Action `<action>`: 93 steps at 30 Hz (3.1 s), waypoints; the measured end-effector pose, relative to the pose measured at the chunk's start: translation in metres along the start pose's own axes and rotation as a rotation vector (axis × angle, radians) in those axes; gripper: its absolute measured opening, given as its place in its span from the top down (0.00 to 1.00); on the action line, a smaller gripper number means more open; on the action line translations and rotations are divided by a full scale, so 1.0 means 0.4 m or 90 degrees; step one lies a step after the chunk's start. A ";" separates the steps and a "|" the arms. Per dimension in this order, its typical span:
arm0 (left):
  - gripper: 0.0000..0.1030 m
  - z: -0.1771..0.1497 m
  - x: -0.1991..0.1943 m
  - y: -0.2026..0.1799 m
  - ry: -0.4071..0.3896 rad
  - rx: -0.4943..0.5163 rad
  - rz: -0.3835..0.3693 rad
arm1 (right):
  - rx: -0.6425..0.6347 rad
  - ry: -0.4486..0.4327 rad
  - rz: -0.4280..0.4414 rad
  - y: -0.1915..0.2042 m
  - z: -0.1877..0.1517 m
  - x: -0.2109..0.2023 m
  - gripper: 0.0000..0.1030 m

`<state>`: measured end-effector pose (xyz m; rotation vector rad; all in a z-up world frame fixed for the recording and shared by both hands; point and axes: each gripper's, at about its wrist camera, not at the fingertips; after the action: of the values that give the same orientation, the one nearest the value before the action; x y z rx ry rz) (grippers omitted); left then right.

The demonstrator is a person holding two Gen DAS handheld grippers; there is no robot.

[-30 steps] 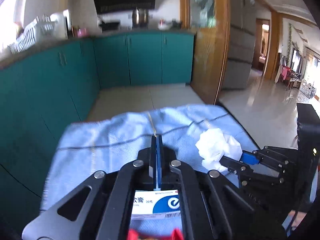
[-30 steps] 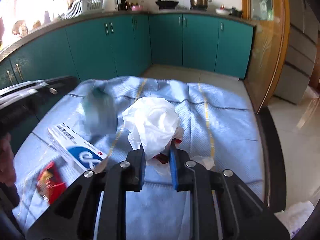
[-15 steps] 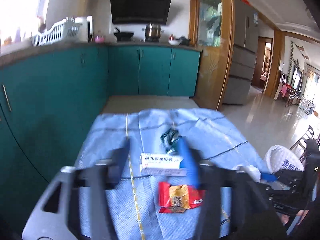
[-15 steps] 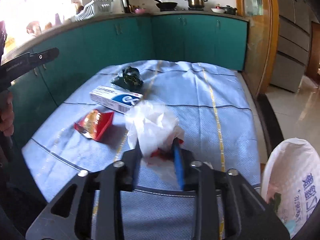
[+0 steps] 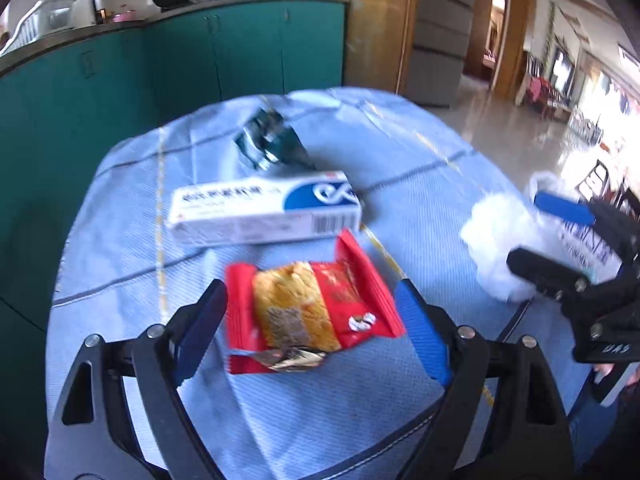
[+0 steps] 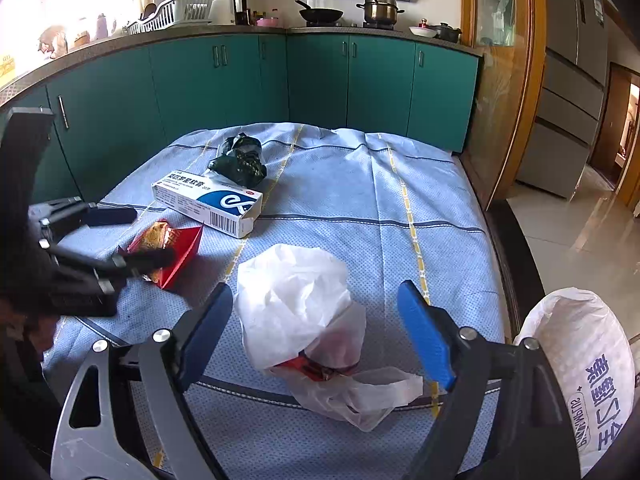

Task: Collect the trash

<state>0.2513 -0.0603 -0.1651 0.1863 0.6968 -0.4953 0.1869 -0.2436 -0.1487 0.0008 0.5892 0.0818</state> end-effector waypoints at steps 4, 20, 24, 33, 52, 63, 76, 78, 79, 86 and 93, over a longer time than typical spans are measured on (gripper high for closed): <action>0.25 -0.005 0.007 -0.002 0.002 -0.002 -0.007 | 0.001 -0.001 0.000 0.001 -0.002 -0.004 0.19; 0.41 -0.034 -0.112 -0.005 -0.031 -0.029 -0.031 | 0.005 -0.012 0.009 0.008 -0.003 -0.018 0.19; 0.13 -0.028 -0.110 0.013 -0.044 -0.043 0.009 | 0.001 -0.009 0.008 0.014 -0.004 -0.016 0.19; 0.10 -0.025 -0.023 0.033 0.004 -0.105 -0.013 | -0.017 -0.007 0.001 0.032 -0.006 -0.014 0.17; 0.49 -0.046 -0.057 0.010 -0.046 -0.079 0.090 | -0.019 -0.002 0.000 0.036 -0.011 -0.009 0.17; 0.78 -0.037 -0.084 0.012 -0.051 -0.081 0.048 | -0.019 0.002 -0.003 0.038 -0.015 -0.002 0.17; 0.80 -0.027 -0.205 0.065 -0.127 -0.125 0.032 | -0.023 0.007 -0.005 0.040 -0.017 0.001 0.17; 0.80 -0.029 -0.209 0.058 -0.130 -0.118 0.033 | -0.024 0.011 -0.007 0.039 -0.018 0.003 0.17; 0.80 -0.030 -0.211 0.054 -0.132 -0.113 0.036 | -0.023 0.013 -0.007 0.039 -0.018 0.004 0.17; 0.80 -0.030 -0.217 0.036 -0.144 -0.082 0.065 | -0.030 0.023 -0.014 0.043 -0.024 0.012 0.17; 0.80 -0.028 -0.232 0.031 -0.162 -0.071 0.077 | -0.039 0.037 -0.020 0.050 -0.028 0.025 0.17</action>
<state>0.1900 -0.0113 -0.1130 0.0579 0.4597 -0.3550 0.1875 -0.2232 -0.1633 -0.0700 0.6451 0.0695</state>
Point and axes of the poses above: each gripper's, at about its wrist camera, not at the fingertips, and x roughly the way its jaws point, y to its left, z to its top, and after that the axes turned 7 degrees about -y, right-handed
